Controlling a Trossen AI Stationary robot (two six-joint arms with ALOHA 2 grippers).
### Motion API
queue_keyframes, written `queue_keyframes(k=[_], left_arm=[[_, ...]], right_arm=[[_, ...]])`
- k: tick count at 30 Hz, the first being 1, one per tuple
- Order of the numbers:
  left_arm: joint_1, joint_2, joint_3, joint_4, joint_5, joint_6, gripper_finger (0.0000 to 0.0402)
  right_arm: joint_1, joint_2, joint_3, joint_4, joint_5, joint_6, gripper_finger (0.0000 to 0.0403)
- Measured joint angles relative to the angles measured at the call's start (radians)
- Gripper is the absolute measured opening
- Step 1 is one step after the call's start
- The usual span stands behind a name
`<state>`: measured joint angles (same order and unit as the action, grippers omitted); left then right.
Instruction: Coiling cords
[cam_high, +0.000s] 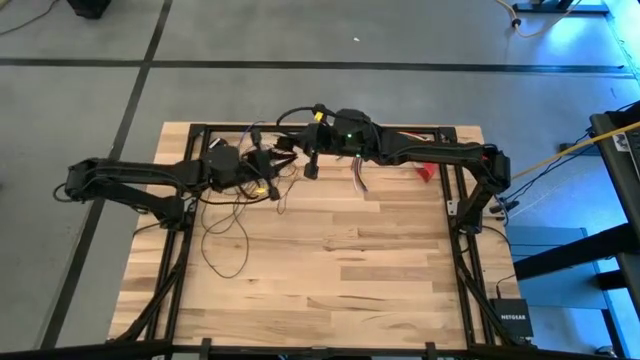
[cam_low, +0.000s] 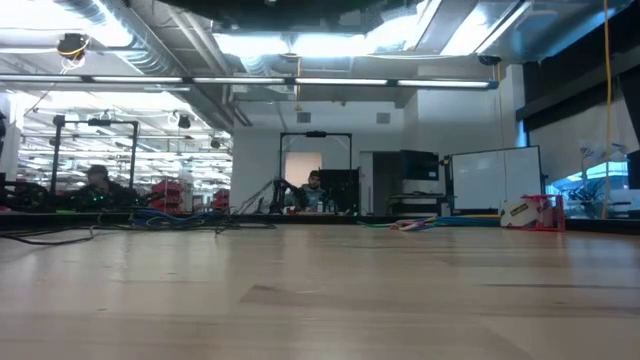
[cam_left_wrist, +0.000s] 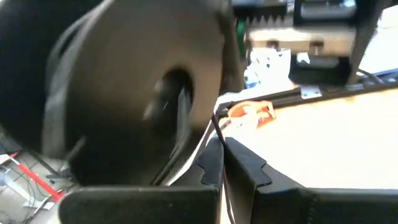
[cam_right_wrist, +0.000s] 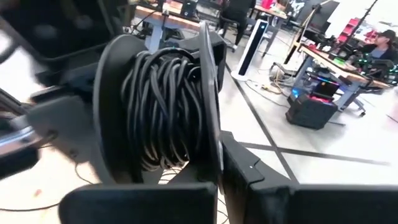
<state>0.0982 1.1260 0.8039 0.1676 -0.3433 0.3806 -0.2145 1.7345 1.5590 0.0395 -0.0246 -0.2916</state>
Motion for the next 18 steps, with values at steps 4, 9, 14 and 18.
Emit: queue_keyframes(k=[4,9,14,18], left_arm=[[0.0,-0.047,0.0,-0.067,0.002,-0.009,0.0001],[0.0,-0.057,-0.002,-0.104,-0.001,-0.015,0.0001],[0.0,-0.055,-0.003,-0.122,-0.001,-0.024,0.0001],[0.0,-0.051,-0.003,-0.126,-0.003,-0.032,0.0001]], right_arm=[[0.015,0.001,0.084,-0.091,0.005,0.0,0.0005],[0.033,0.001,0.172,-0.155,0.007,0.0,0.0005],[0.046,0.001,0.233,-0.184,0.006,0.0,0.0005],[0.05,0.001,0.269,-0.192,0.005,0.0,0.0005]])
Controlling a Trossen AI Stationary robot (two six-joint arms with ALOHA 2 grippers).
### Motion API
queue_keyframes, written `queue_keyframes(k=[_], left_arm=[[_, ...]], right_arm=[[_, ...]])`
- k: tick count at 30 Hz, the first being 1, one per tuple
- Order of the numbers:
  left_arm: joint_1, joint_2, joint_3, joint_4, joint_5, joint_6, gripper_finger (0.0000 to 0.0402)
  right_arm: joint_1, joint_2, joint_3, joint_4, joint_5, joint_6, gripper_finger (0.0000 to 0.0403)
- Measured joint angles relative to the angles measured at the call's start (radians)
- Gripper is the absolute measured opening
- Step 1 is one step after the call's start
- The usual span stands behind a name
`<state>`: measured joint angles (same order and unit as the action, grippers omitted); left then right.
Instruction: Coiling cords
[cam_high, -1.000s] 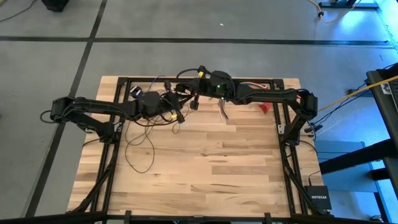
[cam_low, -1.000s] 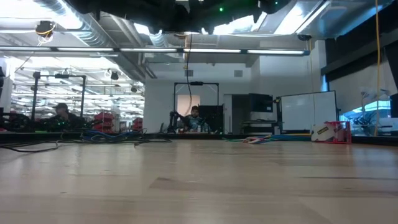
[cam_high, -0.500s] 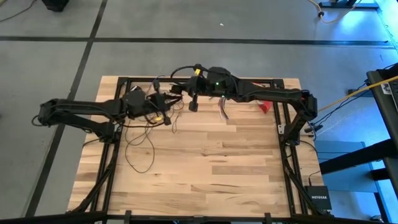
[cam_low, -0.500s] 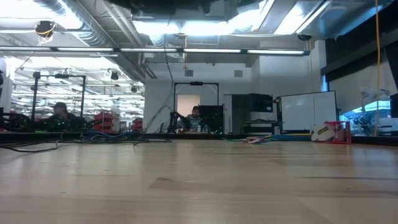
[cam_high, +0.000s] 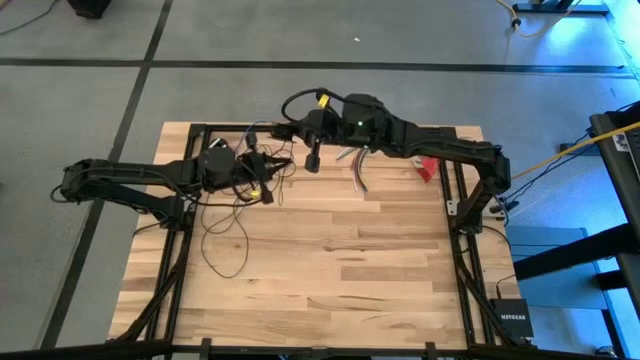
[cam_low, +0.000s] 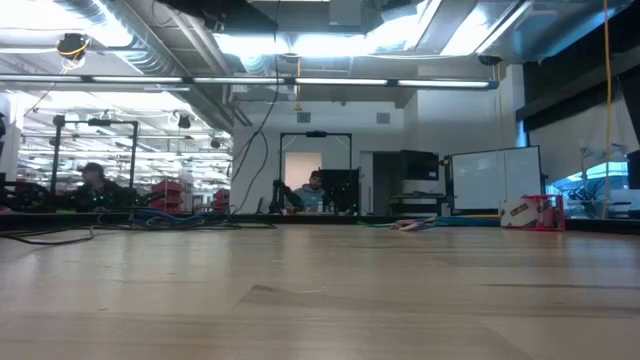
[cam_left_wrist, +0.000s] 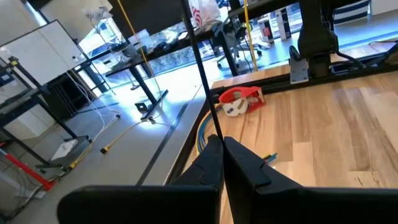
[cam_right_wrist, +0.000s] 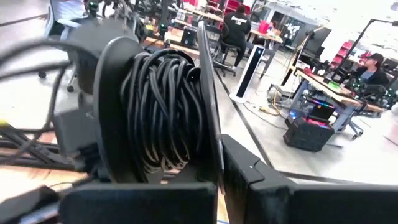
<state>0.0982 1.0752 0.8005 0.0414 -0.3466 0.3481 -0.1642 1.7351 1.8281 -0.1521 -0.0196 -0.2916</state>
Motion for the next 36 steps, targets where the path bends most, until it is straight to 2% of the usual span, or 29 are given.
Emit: queue_keyframes(k=[9,15,18,28,36], left_arm=[[0.002,0.002,-0.002,-0.011,-0.014,0.0,0.0001],[0.018,-0.009,-0.003,-0.062,-0.27,0.029,0.0001],[0.033,-0.046,-0.003,-0.082,-0.31,0.052,0.0001],[0.034,-0.266,-0.006,-0.111,-0.313,0.07,0.0],[0.034,-0.324,-0.005,-0.092,-0.154,0.0,0.0]], right_arm=[[0.001,0.0,0.065,-0.074,-0.034,0.0,0.0005],[0.0,0.0,0.063,-0.2,-0.03,-0.011,0.0005],[0.0,0.0,0.063,-0.271,-0.015,-0.026,0.0005],[0.002,0.016,0.063,-0.457,0.126,-0.051,0.0005],[0.001,0.133,0.063,-0.434,0.234,-0.058,0.0005]])
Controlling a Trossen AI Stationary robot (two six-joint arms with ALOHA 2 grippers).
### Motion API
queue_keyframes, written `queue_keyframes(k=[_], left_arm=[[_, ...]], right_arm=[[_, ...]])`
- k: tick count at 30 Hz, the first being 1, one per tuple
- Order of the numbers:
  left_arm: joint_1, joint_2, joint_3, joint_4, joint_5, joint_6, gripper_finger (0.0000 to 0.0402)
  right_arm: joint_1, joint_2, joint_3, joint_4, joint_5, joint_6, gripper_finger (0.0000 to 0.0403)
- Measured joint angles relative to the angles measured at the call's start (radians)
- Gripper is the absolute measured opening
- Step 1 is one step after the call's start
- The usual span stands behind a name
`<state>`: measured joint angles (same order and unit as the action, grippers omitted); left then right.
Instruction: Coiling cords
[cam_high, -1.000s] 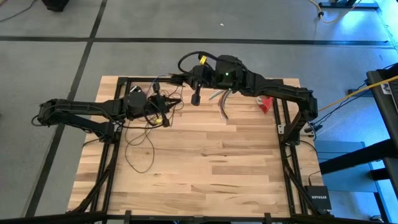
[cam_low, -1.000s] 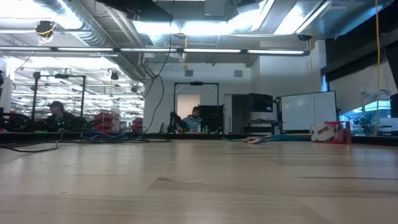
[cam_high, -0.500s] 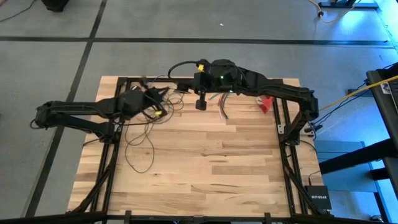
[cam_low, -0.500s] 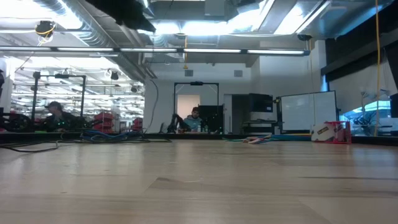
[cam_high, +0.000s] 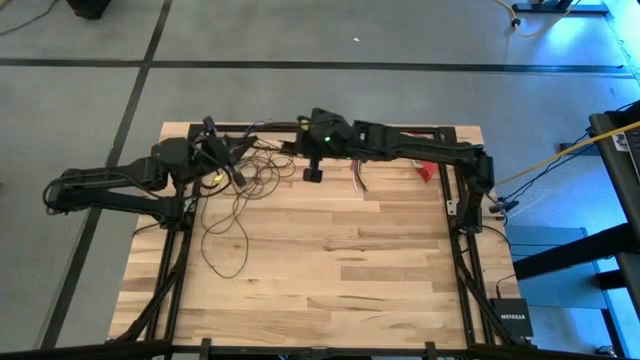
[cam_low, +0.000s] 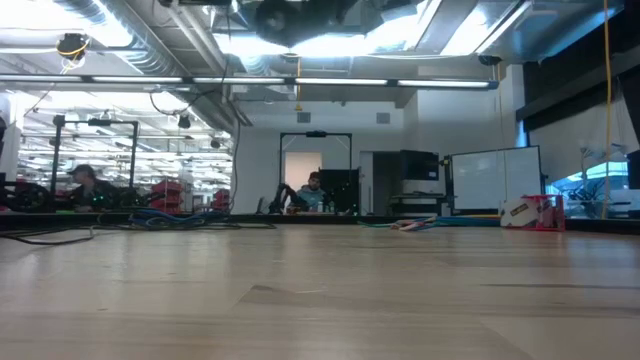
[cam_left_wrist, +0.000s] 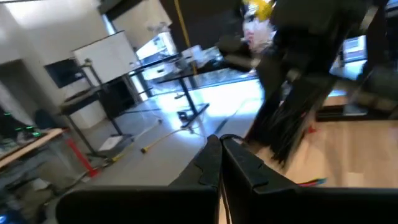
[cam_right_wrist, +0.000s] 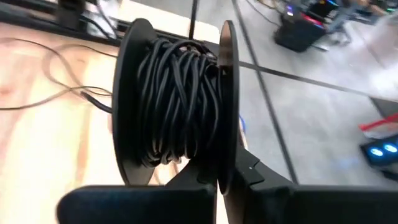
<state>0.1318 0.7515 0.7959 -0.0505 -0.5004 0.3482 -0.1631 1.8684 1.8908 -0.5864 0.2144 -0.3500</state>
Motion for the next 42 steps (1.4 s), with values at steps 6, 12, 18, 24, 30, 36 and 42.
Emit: queue_keyframes(k=[6,12,18,24,30,36,42], left_arm=[[0.0,0.051,0.002,0.0,0.02,-0.059,0.0],[-0.003,0.133,0.003,0.014,0.023,-0.107,0.0],[-0.028,0.228,0.003,0.069,0.021,-0.136,0.0],[-0.032,0.332,0.005,0.152,0.014,-0.117,0.0],[-0.034,0.41,0.005,0.112,0.037,-0.085,0.0001],[-0.034,0.41,0.005,0.073,0.03,-0.086,0.0001],[-0.034,0.411,0.003,-0.002,0.027,-0.09,0.0001]], right_arm=[[-0.008,0.077,-0.002,0.088,0.113,-0.002,0.0005],[-0.035,0.124,-0.003,0.158,0.151,0.029,0.0005],[-0.053,0.132,-0.004,0.219,0.122,0.052,0.0005],[-0.053,0.132,-0.004,0.234,0.078,0.053,0.0005],[-0.054,0.115,-0.005,0.256,0.054,0.04,0.0005],[-0.053,0.079,-0.004,0.242,0.004,0.032,0.0005],[-0.053,0.008,-0.003,0.233,-0.073,0.032,0.0005]])
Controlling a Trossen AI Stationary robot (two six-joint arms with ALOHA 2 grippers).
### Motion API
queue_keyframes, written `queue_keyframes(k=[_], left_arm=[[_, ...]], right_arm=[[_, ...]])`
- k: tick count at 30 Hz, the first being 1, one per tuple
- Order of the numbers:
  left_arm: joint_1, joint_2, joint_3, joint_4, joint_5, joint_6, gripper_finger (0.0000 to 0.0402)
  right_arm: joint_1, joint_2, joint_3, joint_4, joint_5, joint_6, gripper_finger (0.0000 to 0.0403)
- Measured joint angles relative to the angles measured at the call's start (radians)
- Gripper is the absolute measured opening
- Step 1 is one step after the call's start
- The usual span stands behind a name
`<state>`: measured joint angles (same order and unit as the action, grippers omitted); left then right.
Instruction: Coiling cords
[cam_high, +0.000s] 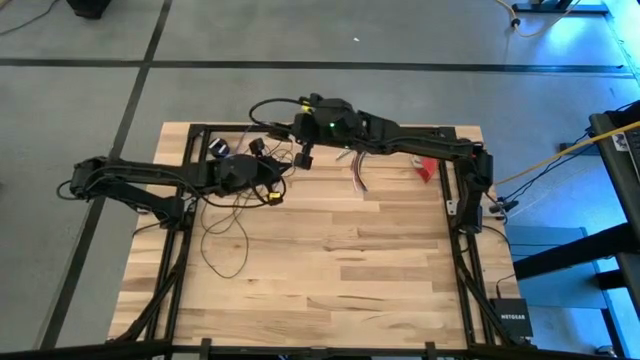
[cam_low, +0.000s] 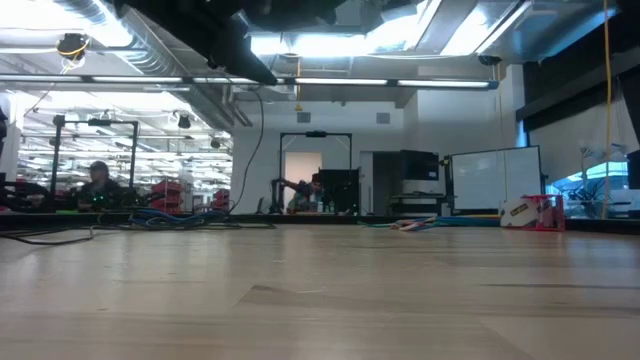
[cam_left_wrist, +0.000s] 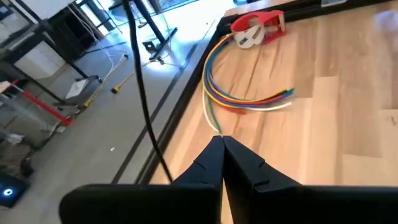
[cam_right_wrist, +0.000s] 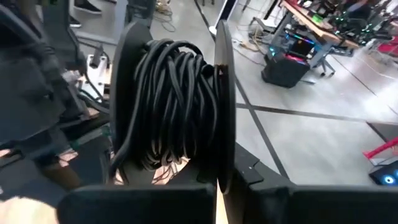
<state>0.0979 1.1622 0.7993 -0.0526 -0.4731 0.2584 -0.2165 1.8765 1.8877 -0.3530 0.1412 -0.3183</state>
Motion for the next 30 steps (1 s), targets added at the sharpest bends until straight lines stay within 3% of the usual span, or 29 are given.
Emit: queue_keyframes(k=[13,22,27,30], left_arm=[[-0.149,-0.145,-0.047,0.03,0.064,0.097,0.0],[-0.157,-0.421,-0.269,0.387,0.065,0.246,0.0],[-0.133,-0.459,-0.285,0.504,0.068,0.247,0.0007],[-0.096,-0.447,-0.268,0.479,0.07,0.25,0.0041]], right_arm=[[-0.002,-0.054,0.0,-0.176,-0.003,-0.004,0.0005],[0.0,-0.05,0.0,-0.246,-0.04,-0.019,0.0005],[0.001,-0.019,0.0,-0.244,-0.106,-0.02,0.0005],[0.007,0.013,0.0,-0.237,-0.138,-0.02,0.0005]])
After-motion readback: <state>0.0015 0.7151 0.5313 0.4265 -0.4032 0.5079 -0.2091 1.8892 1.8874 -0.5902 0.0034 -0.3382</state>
